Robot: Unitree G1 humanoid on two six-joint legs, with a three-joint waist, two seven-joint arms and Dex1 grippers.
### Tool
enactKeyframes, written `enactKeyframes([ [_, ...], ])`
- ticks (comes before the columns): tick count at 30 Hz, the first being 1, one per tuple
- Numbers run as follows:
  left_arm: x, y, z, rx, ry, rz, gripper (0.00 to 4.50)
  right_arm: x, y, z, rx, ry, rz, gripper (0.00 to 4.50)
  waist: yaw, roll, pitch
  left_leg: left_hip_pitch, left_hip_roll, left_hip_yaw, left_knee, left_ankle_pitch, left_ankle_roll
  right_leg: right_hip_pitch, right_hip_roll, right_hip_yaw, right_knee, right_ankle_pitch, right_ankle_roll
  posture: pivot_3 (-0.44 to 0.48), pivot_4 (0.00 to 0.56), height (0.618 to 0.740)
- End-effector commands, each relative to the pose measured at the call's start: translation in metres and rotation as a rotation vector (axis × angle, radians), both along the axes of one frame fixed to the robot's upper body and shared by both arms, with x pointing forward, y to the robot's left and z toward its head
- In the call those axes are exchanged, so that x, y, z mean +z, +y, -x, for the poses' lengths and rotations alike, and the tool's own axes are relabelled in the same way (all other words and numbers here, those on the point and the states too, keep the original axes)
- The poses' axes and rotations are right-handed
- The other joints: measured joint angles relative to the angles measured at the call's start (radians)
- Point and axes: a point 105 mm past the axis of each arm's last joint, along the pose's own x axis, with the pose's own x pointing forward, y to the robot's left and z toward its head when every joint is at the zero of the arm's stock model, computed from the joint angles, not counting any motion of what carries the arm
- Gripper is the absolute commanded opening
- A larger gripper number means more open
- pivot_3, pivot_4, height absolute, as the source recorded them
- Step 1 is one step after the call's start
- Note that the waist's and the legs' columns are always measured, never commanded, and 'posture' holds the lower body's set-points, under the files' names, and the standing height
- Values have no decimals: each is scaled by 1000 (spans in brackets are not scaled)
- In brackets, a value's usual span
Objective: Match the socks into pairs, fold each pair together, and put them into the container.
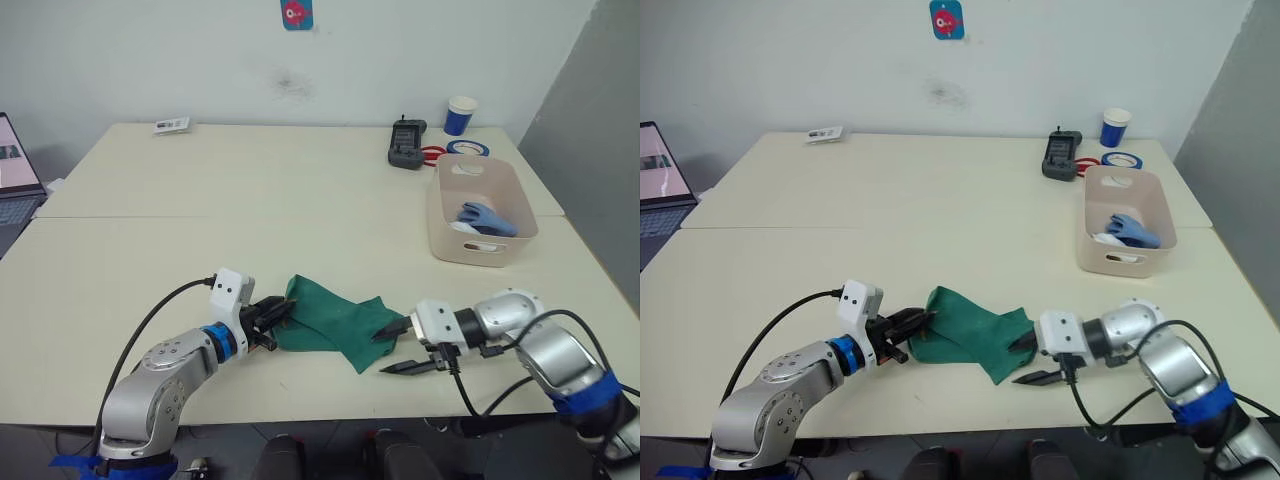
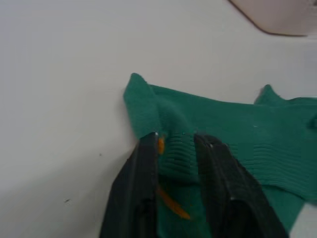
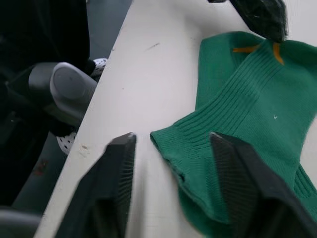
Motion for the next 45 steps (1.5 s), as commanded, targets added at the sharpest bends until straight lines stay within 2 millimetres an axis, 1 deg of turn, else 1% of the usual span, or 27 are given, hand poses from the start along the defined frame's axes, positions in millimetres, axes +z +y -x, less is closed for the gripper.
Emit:
enactKeyframes([
  [1, 21, 20, -9, -7, -72, -31, 2512, 28, -4, -3, -181, -2, -131, 3968, -1, 0, 0, 0, 0, 0, 0, 0, 0, 0, 0, 0, 0, 0, 0, 0, 150, 740],
  [2, 25, 25, -14, -23, -82, -41, 2828, 31, -8, -4, -249, 19, -156, 4316, -1, 0, 0, 0, 0, 0, 0, 0, 0, 0, 1, -1, 0, 0, 0, 0, 150, 740],
  [3, 29, 27, -17, -54, -87, -47, 3126, 33, -10, -3, -305, 43, -178, 4500, -1, 0, 0, 0, -1, -1, 0, 0, 0, 0, 1, -1, 1, 0, 0, 0, 150, 740],
  [4, 33, 26, -19, -107, -85, -52, 3469, 33, -13, -2, -366, 74, -195, 4500, -1, 0, 0, 0, -1, -1, 0, 0, 0, 0, 2, -2, 0, 0, 0, 0, 150, 740],
  [7, 35, 25, -25, -229, -85, -106, 3469, 23, -18, 6, -514, 165, -196, 4500, -2, 0, 0, 0, -1, -1, -1, 0, 0, 0, 3, -2, 0, -1, -1, 0, 150, 740],
  [8, 34, 24, -31, -258, -94, -141, 3469, 17, -20, 8, -576, 202, -197, 4500, -1, 0, 0, 0, -1, 0, -1, 0, 0, 0, 3, -1, 0, -1, -1, 0, 150, 740],
  [10, 32, 23, -47, -285, -122, -209, 3469, 10, -20, 13, -648, 259, -206, 4500, -1, 0, 0, 0, -1, 0, -1, 0, 0, 0, 3, -1, 0, -1, -1, 0, 150, 740],
  [14, 28, 18, -71, -317, -138, -284, 3469, 1, -15, 20, -701, 324, -197, 4500, -2, 0, 0, 0, -2, 1, -1, 0, 0, 0, 5, -1, 0, -1, 0, 0, 150, 740],
  [15, 24, 17, -77, -323, -132, -317, 3469, -3, -13, 21, -714, 338, -192, 4500, -3, 0, -1, -1, -2, 1, 0, 0, 0, -1, 6, -1, 0, -1, 0, 0, 150, 740],
  [18, 15, 14, -83, -366, -101, -355, 3469, -9, -8, 17, -754, 394, -209, 4500, -7, -1, -1, -1, -2, 1, -1, 0, 0, -1, 7, 0, -1, -1, 0, 0, 150, 740],
  [20, 14, 11, -85, -381, -92, -345, 3469, -10, -4, 15, -768, 439, -233, 4500, -8, 0, -1, -1, -1, 1, -1, 0, 0, -2, 8, 1, 0, -1, 0, 0, 150, 740],
  [22, 13, 9, -85, -393, -83, -347, 3090, -10, 0, 15, -768, 472, -245, 4121, -8, 0, -1, -1, -1, 0, -1, 0, 0, -2, 8, 0, 0, -1, 0, 0, 150, 740],
  [25, 11, 7, -84, -407, -73, -344, 2305, -10, 6, 13, -761, 508, -249, 3276, -7, -1, -1, -1, -1, 0, -1, 0, 0, -2, 8, 0, 0, -1, 0, 0, 150, 740],
  [29, 12, 6, -84, -405, -75, -340, 1001, -8, 10, 5, -771, 511, -248, 1787, -6, 0, -1, -1, -1, 0, 0, 0, 0, -2, 8, 0, 0, -1, 0, 0, 150, 740],
  [32, 14, 8, -84, -397, -82, -333, 53, -9, 9, -2, -785, 500, -236, 706, -6, 0, -1, -1, -1, 0, 0, 0, 0, -2, 8, 0, 0, -1, 0, 0, 150, 740],
  [34, 17, 10, -83, -385, -90, -324, 0, -7, 8, -5, -784, 493, -241, 9, -6, 0, -1, -1, -1, 0, -1, 0, 0, -2, 8, -1, 0, -1, 0, 0, 150, 740],
  [38, 27, 16, -82, -336, -117, -288, 0, 8, 4, -8, -738, 462, -249, 9, -8, 0, -1, -1, -1, 0, 0, 0, 0, -2, 8, 0, 0, -1, 0, 0, 150, 740],
  [41, 34, 15, -76, -319, -141, -229, 0, 15, 0, -11, -722, 446, -245, 9, -7, 0, -1, -1, -1, 0, -1, 0, 0, -2, 7, 0, 0, -1, 0, 0, 150, 740],
  [45, 44, 16, -59, -277, -137, -137, 0, 28, -8, -18, -677, 397, -211, 9, -9, 0, -1, -1, 0, 1, 0, 0, 0, -2, 7, 0, 0, -1, 0, 0, 150, 740],
])
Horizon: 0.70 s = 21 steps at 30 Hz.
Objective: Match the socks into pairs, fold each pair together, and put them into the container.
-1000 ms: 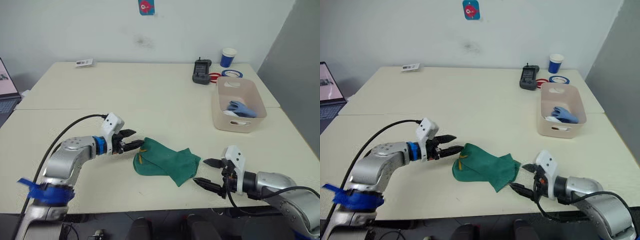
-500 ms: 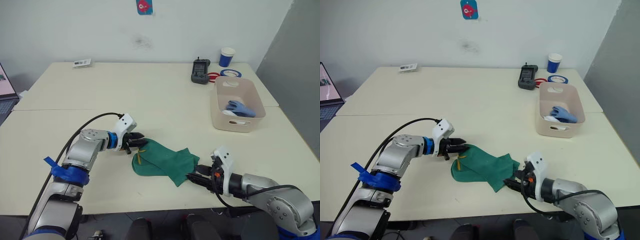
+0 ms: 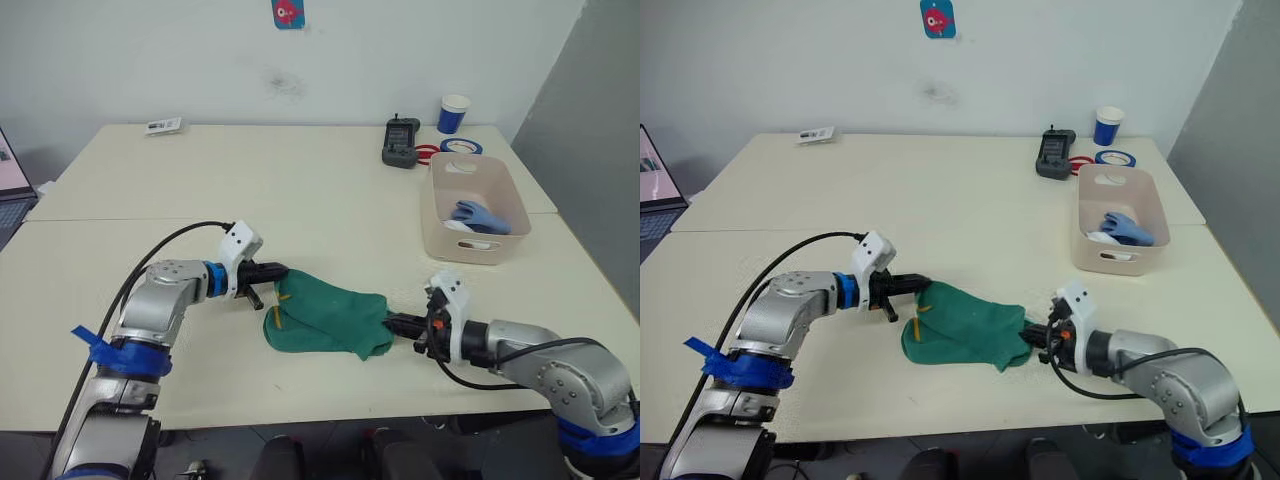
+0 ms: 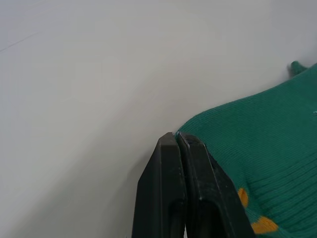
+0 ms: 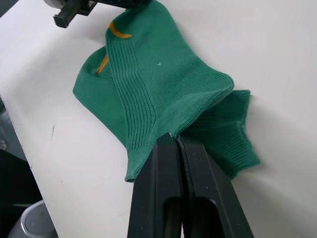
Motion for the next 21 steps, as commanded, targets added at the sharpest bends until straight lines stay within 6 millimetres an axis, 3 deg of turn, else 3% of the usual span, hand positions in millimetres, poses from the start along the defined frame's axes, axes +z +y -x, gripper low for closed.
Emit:
enactKeyframes([
  [1, 22, 1, 18, 34, -33, 82, 0, 20, -7, -7, 53, -48, -3, 9, -1, 0, 0, 0, 0, 0, 0, 0, 0, 0, 0, 0, 0, 0, 0, 0, 150, 740],
  [6, 11, -9, 54, 62, 26, 111, 0, 13, -19, -16, 89, 10, 47, 9, 0, 0, 0, 1, 1, 0, 0, 0, 0, 0, -1, 0, 0, 0, 0, 0, 150, 740],
  [12, -9, -16, 67, 101, 47, 84, 0, 1, -29, -18, 135, 81, 93, 9, 3, 0, 0, 0, 0, 0, 0, 0, 0, 0, -1, 1, -1, 0, 0, 0, 150, 740],
  [14, -14, -17, 69, 103, 43, 80, 0, -2, -31, -21, 141, 63, 111, 440, 3, 0, 0, 0, 0, 1, 0, 0, 0, 0, -1, 1, -1, 0, 0, 0, 150, 740],
  [17, -12, -12, 69, 103, 21, 78, 554, 4, -33, -28, 131, 7, 108, 1291, 3, 0, 0, 1, 0, 0, 0, 0, 0, 0, -1, 1, -1, 0, 0, 0, 150, 740],
  [21, 0, 4, 69, 73, -46, 27, 1860, 17, -43, -25, 186, -154, 188, 2745, 3, 0, 0, 1, 0, 0, 0, 0, 0, 0, -1, 1, -1, 0, 0, 0, 150, 740],
])
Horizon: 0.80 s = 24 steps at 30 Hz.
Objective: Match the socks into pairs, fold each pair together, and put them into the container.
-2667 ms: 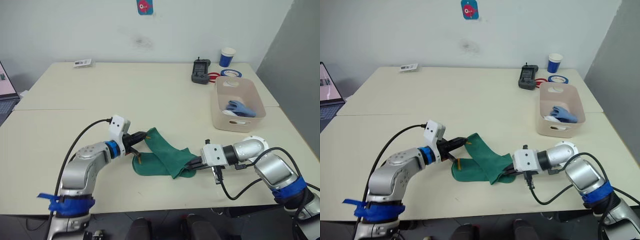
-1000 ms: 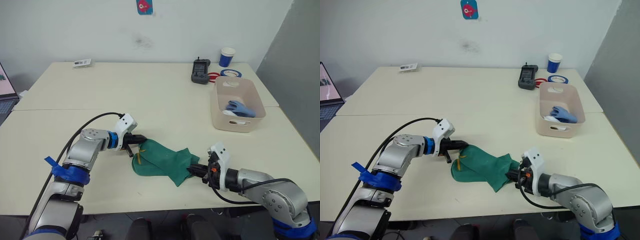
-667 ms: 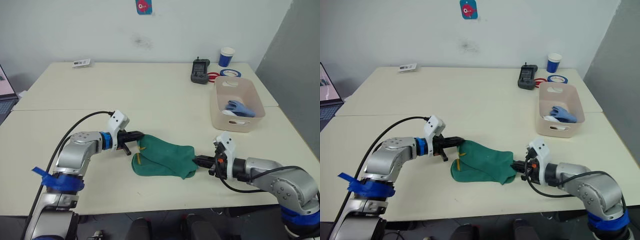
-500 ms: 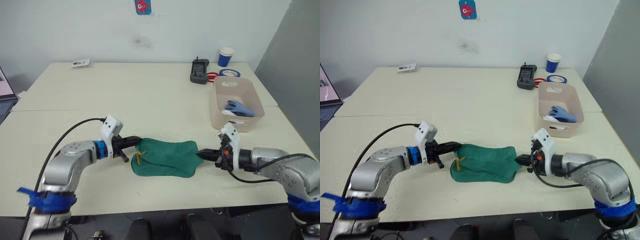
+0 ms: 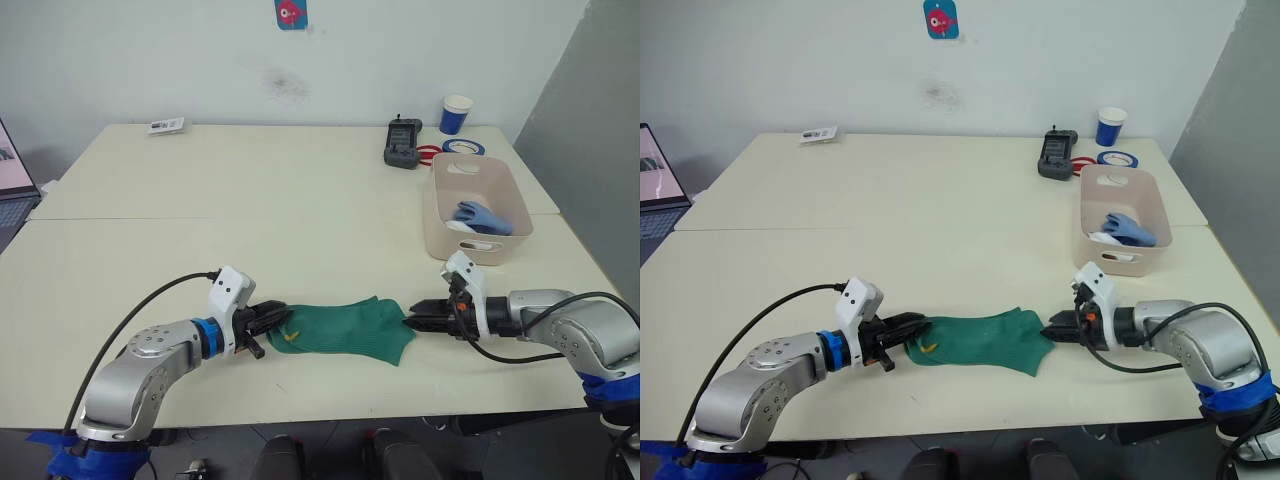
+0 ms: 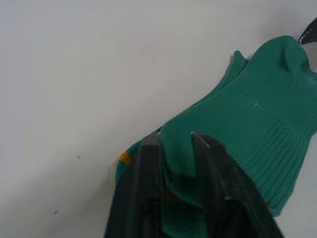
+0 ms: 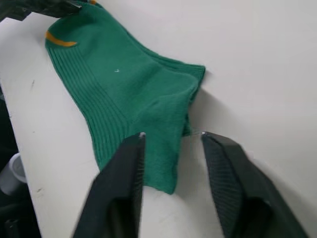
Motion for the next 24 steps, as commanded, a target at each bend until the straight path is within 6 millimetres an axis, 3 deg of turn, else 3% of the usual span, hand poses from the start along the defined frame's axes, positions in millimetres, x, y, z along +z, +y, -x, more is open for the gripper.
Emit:
enactKeyframes([
  [1, 24, 15, 0, -47, -127, -51, 2177, 24, -4, 6, 120, -227, 68, 3089, 0, 0, 0, 0, 0, 0, 0, 0, 0, 0, 0, 0, 0, 0, 0, 0, 150, 740],
  [2, 29, 15, 1, -82, -159, -63, 2496, 23, -3, 11, 175, -283, 106, 3412, 0, 0, 0, 0, 0, 0, 0, 0, 0, 0, 0, 0, 0, 0, 0, 0, 150, 740],
  [4, 35, 15, 6, -182, -215, -120, 3103, 20, 0, 22, 279, -364, 168, 3433, 1, 0, 0, 0, 0, 0, -1, 0, 0, 0, 0, -1, -1, 0, 0, 0, 150, 740],
  [7, 26, 13, 22, -458, -338, -348, 3103, 8, 9, 40, 445, -451, 240, 3433, 0, 0, 0, 1, 0, 1, -1, 0, 0, 0, 0, -1, -1, 0, -1, 0, 150, 740],
  [12, 14, 11, 31, -702, -427, -479, 3103, -15, 23, 52, 538, -524, 267, 3433, 0, 1, 0, 1, 2, 3, -1, 0, 0, 0, -1, 1, -1, -1, -1, 0, 150, 740],
  [18, 1, -3, 23, -789, -480, -521, 3103, -43, 30, 49, 545, -572, 317, 3433, 2, 1, 0, 1, 1, 3, 0, 0, 0, 0, 0, 0, -1, 0, -1, 0, 150, 740],
  [23, -5, -10, 17, -794, -490, -524, 3103, -49, 35, 49, 528, -566, 304, 3433, -2, 0, 0, 1, 1, 3, 0, 0, 0, 0, 1, 1, 0, 0, -1, 0, 150, 740],
  [24, -4, -13, 16, -795, -496, -513, 2927, -50, 36, 48, 517, -570, 303, 3433, -2, 0, 0, 2, 1, 3, 0, 0, 0, 0, 1, 1, 0, 0, -1, 0, 150, 740],
])
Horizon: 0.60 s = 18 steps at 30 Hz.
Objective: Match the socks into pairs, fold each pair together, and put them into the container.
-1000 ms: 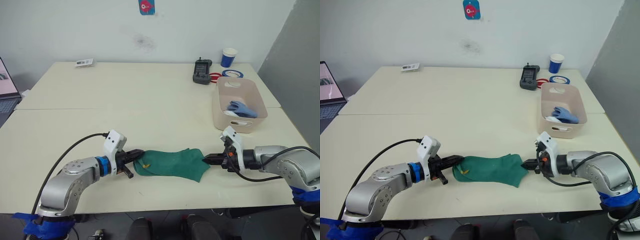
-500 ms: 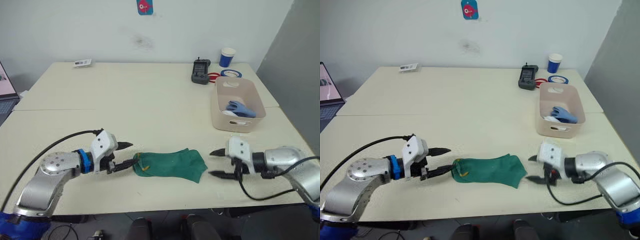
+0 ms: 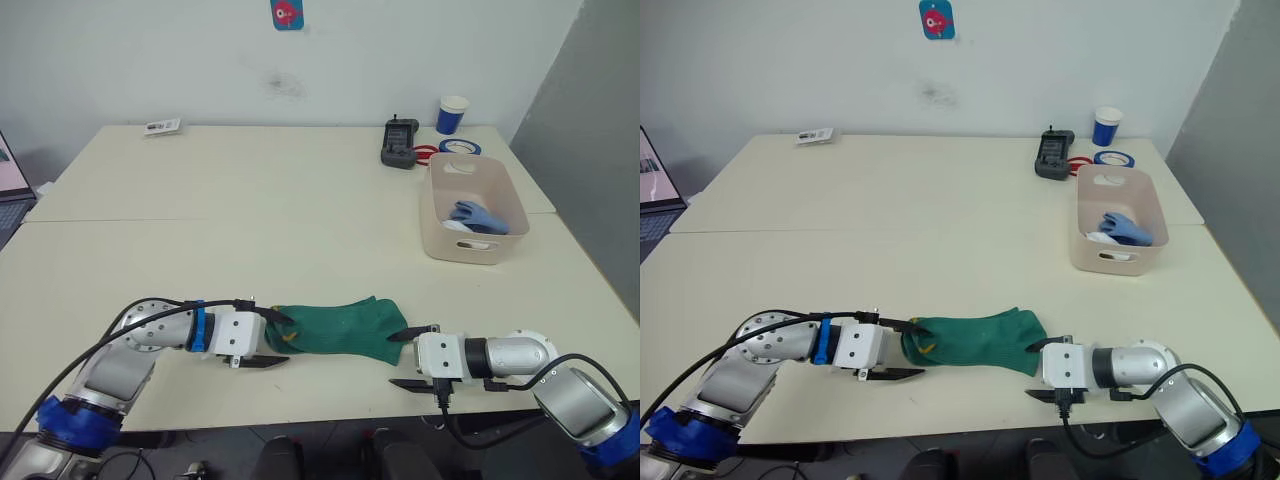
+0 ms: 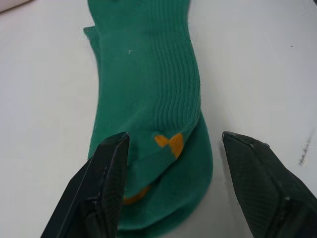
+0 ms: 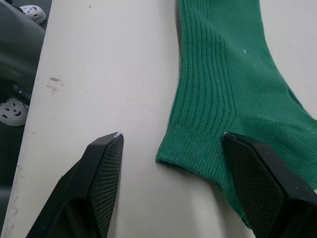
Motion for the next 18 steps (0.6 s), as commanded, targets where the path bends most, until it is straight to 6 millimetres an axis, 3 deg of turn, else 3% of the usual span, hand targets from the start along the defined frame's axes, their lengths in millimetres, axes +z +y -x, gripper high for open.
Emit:
enactKeyframes([
  [1, 7, -10, -3, -28, -30, 18, 2721, -6, 0, -2, -18, -13, 15, 3255, 0, 0, 0, 0, 0, 0, 0, 0, 0, 0, 0, 0, 1, 0, 0, 0, 150, 740],
  [3, 10, -12, -4, -27, -27, 30, 2168, -7, -2, -5, -24, -19, 19, 2802, 0, 0, 0, 1, 0, 0, 0, 0, 0, 0, 1, -1, 1, 0, 0, 0, 150, 740],
  [9, 16, -14, -5, -12, -5, 53, 172, -3, -12, -17, -43, -62, 42, 669, 1, 0, 0, 0, -1, 0, 0, 0, 0, 0, 1, 0, 1, 0, 0, 0, 150, 740],
  [11, 18, -15, -4, -13, 0, 55, 0, -1, -14, -19, -40, -72, 52, 20, 2, 0, 0, 0, -1, 0, 0, 0, 0, 0, 1, 0, 1, 0, 0, 0, 150, 740],
  [18, 30, -21, -1, 10, 82, 139, 0, 14, -10, -16, -15, -43, -12, 20, 3, 0, 0, 0, -1, 0, 0, 0, 0, 1, 1, 0, 1, 0, 0, 0, 150, 740],
])
